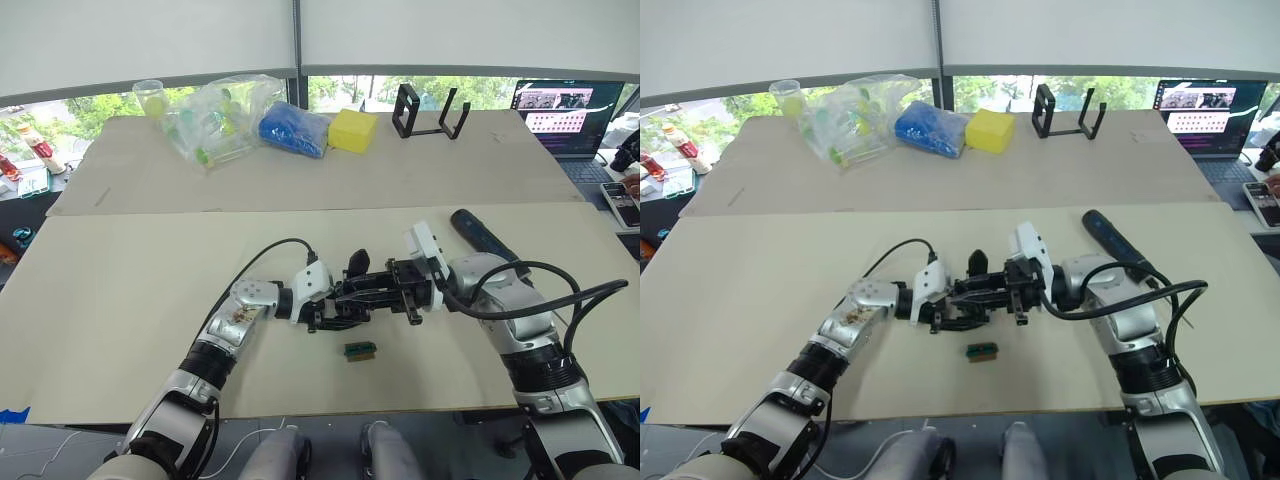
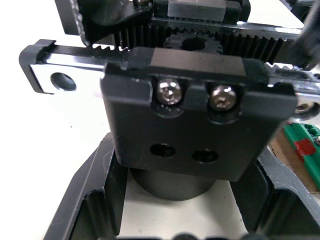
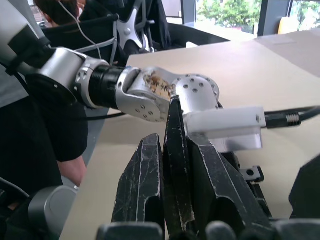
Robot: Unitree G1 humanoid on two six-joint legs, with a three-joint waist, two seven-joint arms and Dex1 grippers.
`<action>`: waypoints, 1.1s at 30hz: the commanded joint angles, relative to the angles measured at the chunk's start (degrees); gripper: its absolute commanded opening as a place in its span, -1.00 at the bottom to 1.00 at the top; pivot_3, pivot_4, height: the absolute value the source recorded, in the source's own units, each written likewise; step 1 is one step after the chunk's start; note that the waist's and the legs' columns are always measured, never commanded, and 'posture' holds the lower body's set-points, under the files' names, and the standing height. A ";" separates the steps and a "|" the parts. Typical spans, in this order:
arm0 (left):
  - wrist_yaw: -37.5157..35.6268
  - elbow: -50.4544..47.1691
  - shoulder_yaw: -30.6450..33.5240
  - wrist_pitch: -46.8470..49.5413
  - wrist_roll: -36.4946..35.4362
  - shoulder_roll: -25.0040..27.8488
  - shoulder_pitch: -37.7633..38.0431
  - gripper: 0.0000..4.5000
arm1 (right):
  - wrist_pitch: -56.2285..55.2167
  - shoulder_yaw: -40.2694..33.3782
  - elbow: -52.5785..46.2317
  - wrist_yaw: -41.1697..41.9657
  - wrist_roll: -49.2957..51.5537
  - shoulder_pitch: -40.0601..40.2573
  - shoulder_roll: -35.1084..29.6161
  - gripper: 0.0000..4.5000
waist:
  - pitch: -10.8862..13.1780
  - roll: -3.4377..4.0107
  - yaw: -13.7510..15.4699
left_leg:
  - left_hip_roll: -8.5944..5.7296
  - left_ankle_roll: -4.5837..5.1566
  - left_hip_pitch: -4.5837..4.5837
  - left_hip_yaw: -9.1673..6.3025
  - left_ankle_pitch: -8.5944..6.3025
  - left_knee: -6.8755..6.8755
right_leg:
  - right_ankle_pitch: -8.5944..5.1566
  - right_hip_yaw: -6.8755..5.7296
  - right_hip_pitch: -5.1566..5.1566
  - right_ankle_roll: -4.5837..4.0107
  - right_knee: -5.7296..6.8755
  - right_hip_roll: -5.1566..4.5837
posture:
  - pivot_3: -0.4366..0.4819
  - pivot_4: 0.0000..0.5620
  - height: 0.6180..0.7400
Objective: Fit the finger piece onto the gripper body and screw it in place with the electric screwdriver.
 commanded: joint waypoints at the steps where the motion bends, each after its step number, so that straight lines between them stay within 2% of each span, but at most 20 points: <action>1: 0.66 -0.07 0.67 0.37 0.69 -0.12 -0.06 0.03 | -1.48 -0.21 0.78 -0.25 -0.40 -0.39 0.77 -0.85 | -0.01 -0.01 -0.01 | 0.01 0.00 0.02 0.00 0.00 0.00 | 0.00 0.00 0.02 0.00 0.00 0.00 | -0.05 -0.47 0.95; 11: 0.49 -0.70 0.79 0.54 0.83 0.08 0.34 0.03 | -4.74 -0.14 6.05 1.59 -2.41 -0.56 -0.41 -0.85 | -0.09 -0.01 0.00 | 0.00 0.00 0.08 0.00 0.00 0.00 | 0.00 0.00 0.08 0.00 0.01 0.03 | -0.05 -0.47 0.95; 19: 0.46 -0.61 0.82 0.50 0.92 0.30 0.26 0.03 | -3.52 -0.30 4.19 2.68 -1.09 -0.30 -1.19 -0.85 | -0.11 0.00 0.01 | 0.01 0.00 0.08 0.00 0.00 0.00 | 0.00 0.00 0.08 0.00 0.01 0.02 | -0.05 -0.47 0.95; 28: 0.60 -0.34 0.94 0.52 0.87 0.12 -0.03 0.03 | -1.66 0.54 0.90 0.55 -0.58 1.90 -0.05 -0.85 | -0.12 0.00 -0.01 | 0.01 0.00 0.08 0.00 0.00 0.00 | 0.00 0.01 0.07 0.00 0.01 0.01 | -0.05 -0.47 0.95; 33: 1.01 -0.66 1.05 0.64 0.85 0.00 0.20 0.03 | -0.56 -0.33 0.91 -3.69 -1.34 5.03 0.30 -0.85 | -0.20 0.01 -0.01 | 0.01 0.00 0.08 0.00 0.00 0.00 | 0.00 0.02 0.08 0.00 0.00 0.00 | -0.05 -0.47 0.95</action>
